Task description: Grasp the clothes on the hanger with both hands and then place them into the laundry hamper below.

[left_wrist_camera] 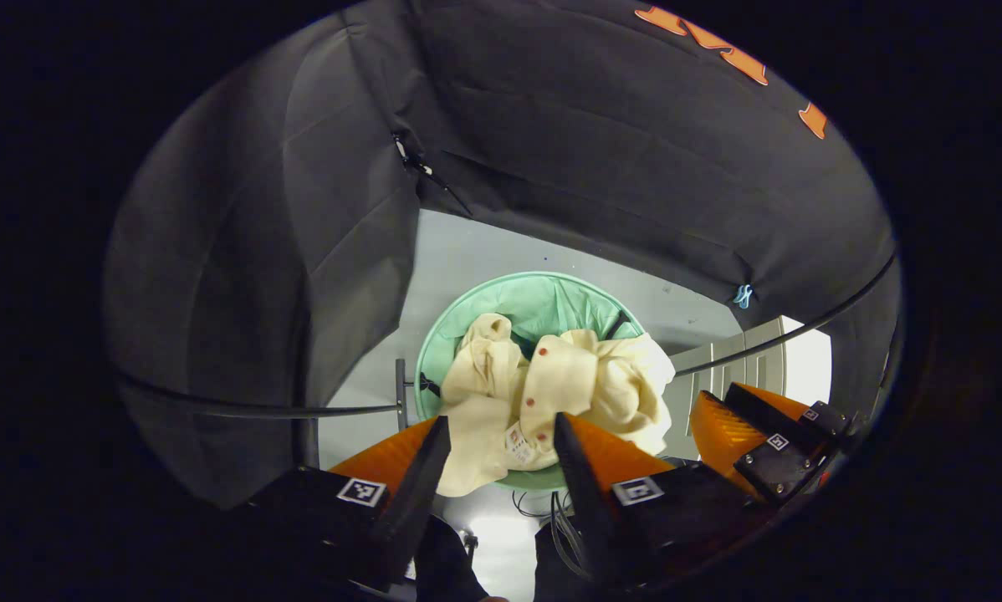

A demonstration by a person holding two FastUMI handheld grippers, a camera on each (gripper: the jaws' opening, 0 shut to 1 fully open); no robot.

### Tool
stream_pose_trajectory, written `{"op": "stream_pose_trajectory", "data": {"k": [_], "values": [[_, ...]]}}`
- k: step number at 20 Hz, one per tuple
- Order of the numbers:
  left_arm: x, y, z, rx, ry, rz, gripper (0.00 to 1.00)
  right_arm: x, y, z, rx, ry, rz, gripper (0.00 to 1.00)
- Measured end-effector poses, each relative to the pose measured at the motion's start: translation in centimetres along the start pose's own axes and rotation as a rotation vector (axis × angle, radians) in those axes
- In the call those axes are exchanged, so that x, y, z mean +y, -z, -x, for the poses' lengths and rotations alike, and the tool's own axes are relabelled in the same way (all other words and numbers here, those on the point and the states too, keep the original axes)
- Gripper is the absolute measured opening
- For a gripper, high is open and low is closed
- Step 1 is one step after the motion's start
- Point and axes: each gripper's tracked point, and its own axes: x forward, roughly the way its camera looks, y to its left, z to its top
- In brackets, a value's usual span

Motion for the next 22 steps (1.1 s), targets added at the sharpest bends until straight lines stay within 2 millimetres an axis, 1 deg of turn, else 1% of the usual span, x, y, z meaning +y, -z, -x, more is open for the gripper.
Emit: {"op": "stream_pose_trajectory", "data": {"k": [1, 2, 3, 4, 5, 6, 7, 8, 9, 10, 13, 14, 15, 17, 18, 20, 22], "values": [[0.1, 0.1, 0.1, 0.002, 0.001, 0.001, 0.92, 0.0, 0.1, 0.1, 0.001, 0.0, 0.0, 0.44], [0.1, 0.0, -0.1, 0.0, -0.001, 0.001, 0.99, -0.1, 0.1, 0.1, 0.004, 0.0, -0.002, 0.52], [0.2, 0.0, -0.1, -0.002, -0.006, -0.003, 0.99, -0.2, 0.3, 0.2, 0.009, 0.003, -0.005, 0.56], [0.3, 0.1, 0.0, -0.005, -0.01, -0.005, 0.99, -0.3, 0.3, 0.4, 0.011, 0.009, -0.007, 0.66], [0.3, 0.1, 0.2, -0.004, -0.013, -0.006, 0.97, -0.3, 0.4, 0.5, 0.013, 0.013, -0.007, 0.67], [0.4, 0.1, 0.2, -0.003, -0.016, -0.005, 1.0, -0.3, 0.3, 0.6, 0.014, 0.016, -0.005, 0.84], [0.5, 0.1, 0.4, -0.003, -0.018, -0.004, 0.98, -0.4, 0.4, 0.7, 0.014, 0.017, -0.003, 0.87], [0.6, 0.2, 0.4, -0.004, -0.022, -0.004, 1.0, -0.4, 0.3, 0.8, 0.013, 0.017, -0.003, 0.92], [0.7, 0.1, 0.6, -0.006, -0.023, -0.004, 0.99, -0.4, 0.2, 1.0, 0.01, 0.016, -0.004, 0.94], [0.9, 0.1, 0.8, -0.008, -0.029, -0.009, 1.0, -0.4, 0.0, 1.1, 0.006, 0.016, -0.007, 0.94], [1.3, 0.2, 1.6, -0.017, -0.043, -0.015, 0.99, -0.5, -0.2, 2.1, 0.0, 0.017, -0.016, 0.94], [1.3, 0.3, 1.8, -0.019, -0.041, -0.013, 0.95, -0.6, -0.3, 2.3, -0.004, 0.019, -0.014, 0.94], [1.3, 0.4, 2.1, -0.023, -0.039, -0.01, 1.0, -0.6, -0.3, 2.7, -0.008, 0.022, -0.01, 0.94], [1.4, 0.3, 3.0, -0.03, -0.037, -0.008, 0.99, -0.7, -0.7, 3.4, -0.02, 0.024, -0.002, 0.94], [1.5, 0.2, 3.4, -0.037, -0.036, -0.008, 0.96, -0.7, -0.9, 3.9, -0.029, 0.024, 0.002, 0.95], [1.8, -0.1, 4.5, -0.056, -0.036, -0.011, 1.0, -0.7, -1.6, 4.9, -0.052, 0.023, 0.008, 0.95], [2.3, -0.9, 5.6, -0.088, -0.044, -0.021, 0.99, -0.9, -2.3, 6.2, -0.082, 0.027, 0.011, 0.95]]}}
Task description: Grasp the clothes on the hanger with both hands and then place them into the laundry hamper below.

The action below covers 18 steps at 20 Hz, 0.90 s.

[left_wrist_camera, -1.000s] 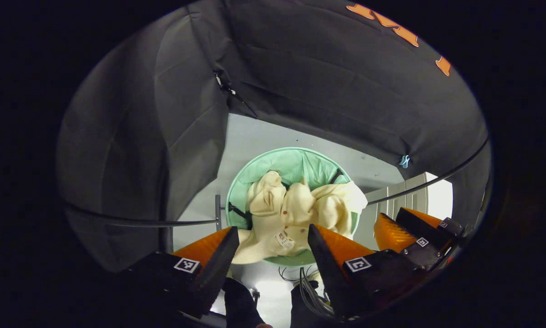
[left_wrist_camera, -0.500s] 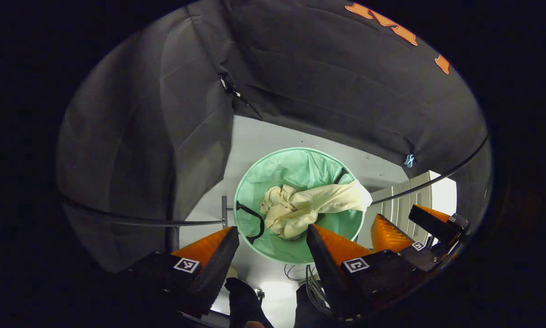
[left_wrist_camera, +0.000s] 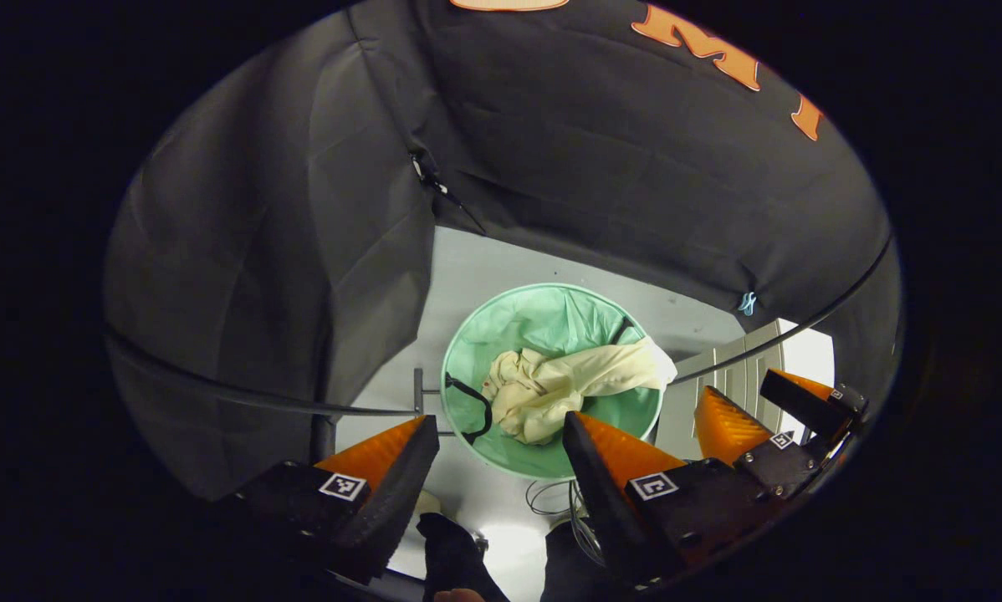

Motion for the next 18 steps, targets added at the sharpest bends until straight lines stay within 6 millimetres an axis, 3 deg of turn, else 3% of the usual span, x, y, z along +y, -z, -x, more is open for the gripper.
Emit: {"op": "stream_pose_trajectory", "data": {"k": [5, 8, 15, 18], "values": [[0.3, -2.4, 3.6, -0.1, 0.022, 0.019, 0.99, -1.1, -2.5, 3.9, -0.076, 0.01, 0.009, 0.95], [0.5, -3.9, 7.5, -0.171, 0.036, 0.029, 0.99, -1.7, -4.9, 7.4, -0.152, 0.015, 0.008, 0.91], [1.0, -4.8, 14.8, -0.296, 0.058, 0.03, 0.99, -3.2, -8.0, 14.8, -0.267, 0.011, -0.042, 0.94], [1.0, -5.7, 17.8, -0.35, 0.067, 0.037, 0.98, -2.7, -8.8, 18.7, -0.323, 0.004, -0.045, 0.94]]}}
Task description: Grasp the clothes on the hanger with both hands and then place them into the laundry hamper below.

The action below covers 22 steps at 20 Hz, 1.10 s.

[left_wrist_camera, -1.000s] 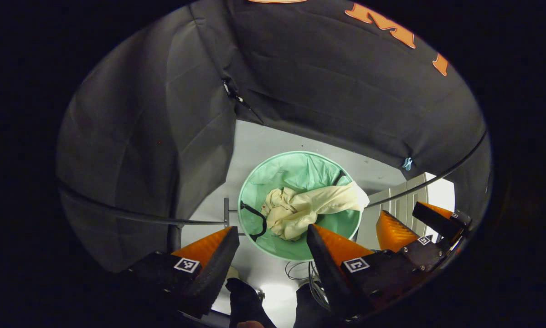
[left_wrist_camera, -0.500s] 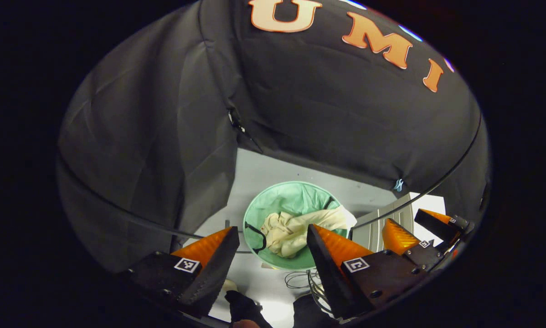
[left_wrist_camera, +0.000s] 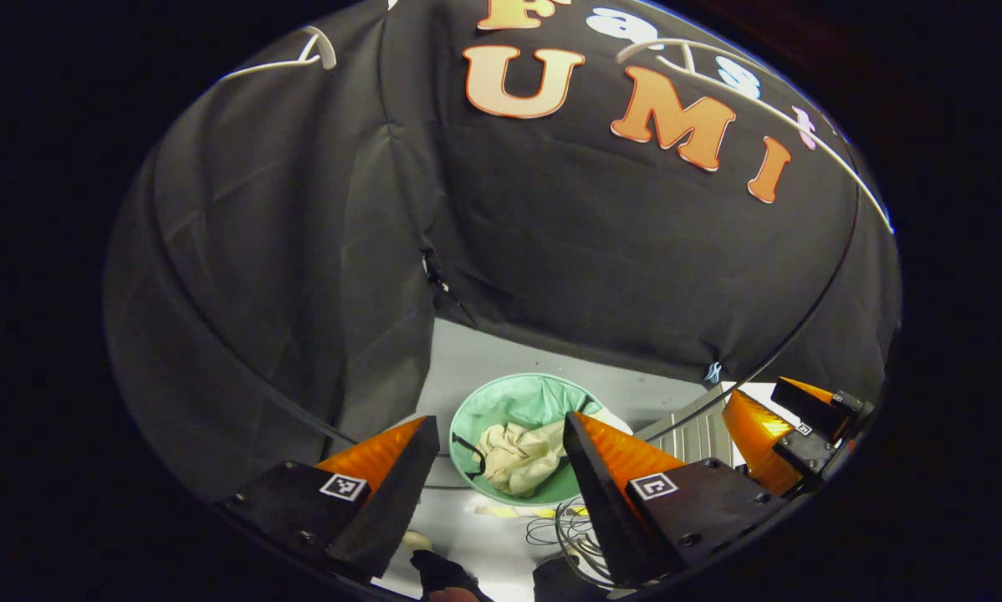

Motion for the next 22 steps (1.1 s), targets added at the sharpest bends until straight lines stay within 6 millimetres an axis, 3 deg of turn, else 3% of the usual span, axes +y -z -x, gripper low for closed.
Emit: {"op": "stream_pose_trajectory", "data": {"k": [12, 18, 22], "values": [[-2.7, -8.6, 9.5, -0.246, 0.052, -0.028, 1.0, -1.1, -8.3, 8.5, -0.21, 0.021, 0.026, 0.94], [-4.1, -14.0, 14.4, -0.415, 0.09, -0.049, 0.98, -1.1, -13.8, 12.5, -0.335, 0.008, 0.014, 0.94], [-4.0, -17.0, 18.0, -0.515, 0.089, -0.075, 1.0, -1.6, -16.9, 15.6, -0.417, 0.008, 0.0, 0.94]]}}
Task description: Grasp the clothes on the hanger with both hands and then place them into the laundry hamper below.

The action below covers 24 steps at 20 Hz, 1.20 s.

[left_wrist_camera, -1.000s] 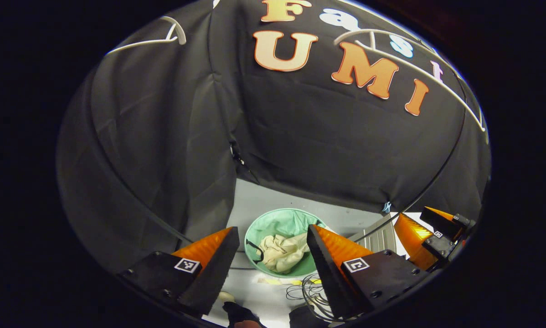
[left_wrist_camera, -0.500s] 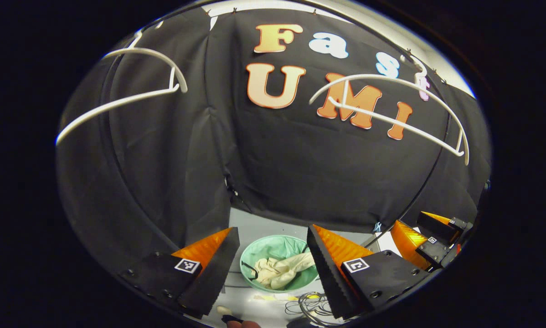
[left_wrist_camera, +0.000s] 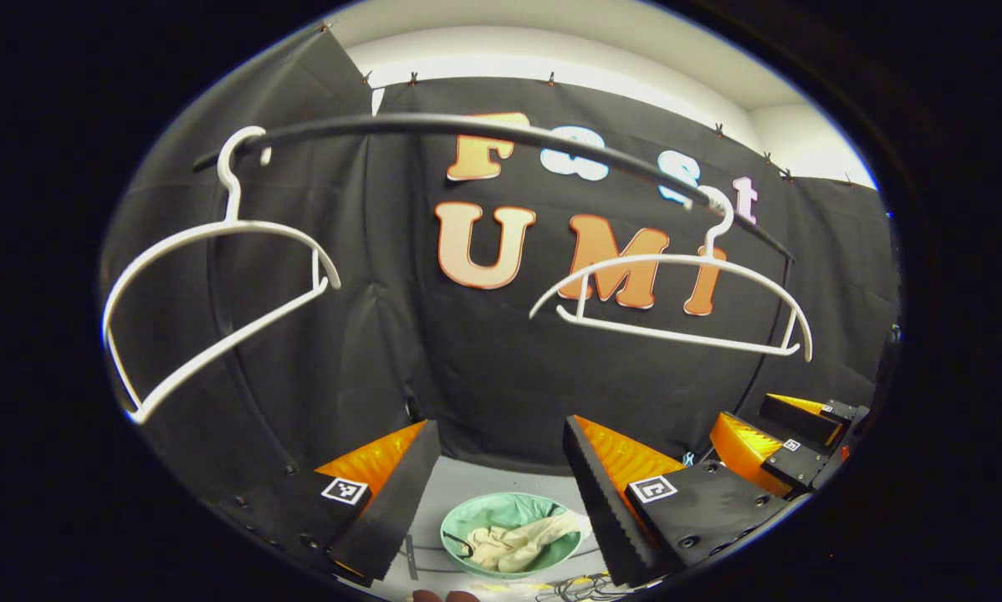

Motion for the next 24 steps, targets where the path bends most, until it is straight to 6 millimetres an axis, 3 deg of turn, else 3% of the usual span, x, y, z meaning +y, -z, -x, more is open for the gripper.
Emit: {"op": "stream_pose_trajectory", "data": {"k": [1, 3, 6, 8, 10, 14, 15, 16, 18, 24], "values": [[-0.1, -0.5, 0.2, -0.023, 0.002, -0.002, 0.98, -0.1, -1.0, 0.2, -0.019, 0.001, 0.0, 0.98], [-0.1, -2.1, 0.9, -0.079, -0.006, -0.001, 0.98, -0.4, -2.3, 0.8, -0.047, 0.004, 0.003, 0.91], [0.6, -5.6, 2.1, -0.194, -0.041, -0.012, 0.94, -0.8, -3.8, 1.6, -0.081, 0.002, 0.005, 0.91], [0.8, -6.9, 2.7, -0.223, -0.03, -0.012, 0.94, -0.8, -4.6, 2.3, -0.095, -0.001, 0.004, 0.98], [0.5, -7.9, 3.5, -0.244, -0.019, -0.006, 0.97, -1.2, -5.3, 2.8, -0.11, 0.003, -0.003, 0.98], [0.4, -8.9, 5.0, -0.272, -0.019, -0.028, 0.98, -1.6, -6.6, 3.9, -0.152, -0.006, 0.036, 0.98], [0.3, -9.1, 5.5, -0.279, -0.017, -0.033, 0.97, -1.8, -7.1, 4.2, -0.166, -0.004, 0.046, 0.94], [-0.3, -9.4, 5.6, -0.289, -0.013, -0.035, 0.96, -1.8, -7.4, 4.3, -0.172, -0.012, 0.051, 0.98], [-0.4, -9.7, 6.4, -0.302, -0.002, -0.031, 0.94, -1.6, -7.9, 4.4, -0.176, -0.032, 0.048, 0.91], [0.2, -9.3, 7.7, -0.289, -0.028, 0.004, 0.94, -2.1, -7.5, 4.7, -0.172, -0.028, 0.013, 0.94]]}}
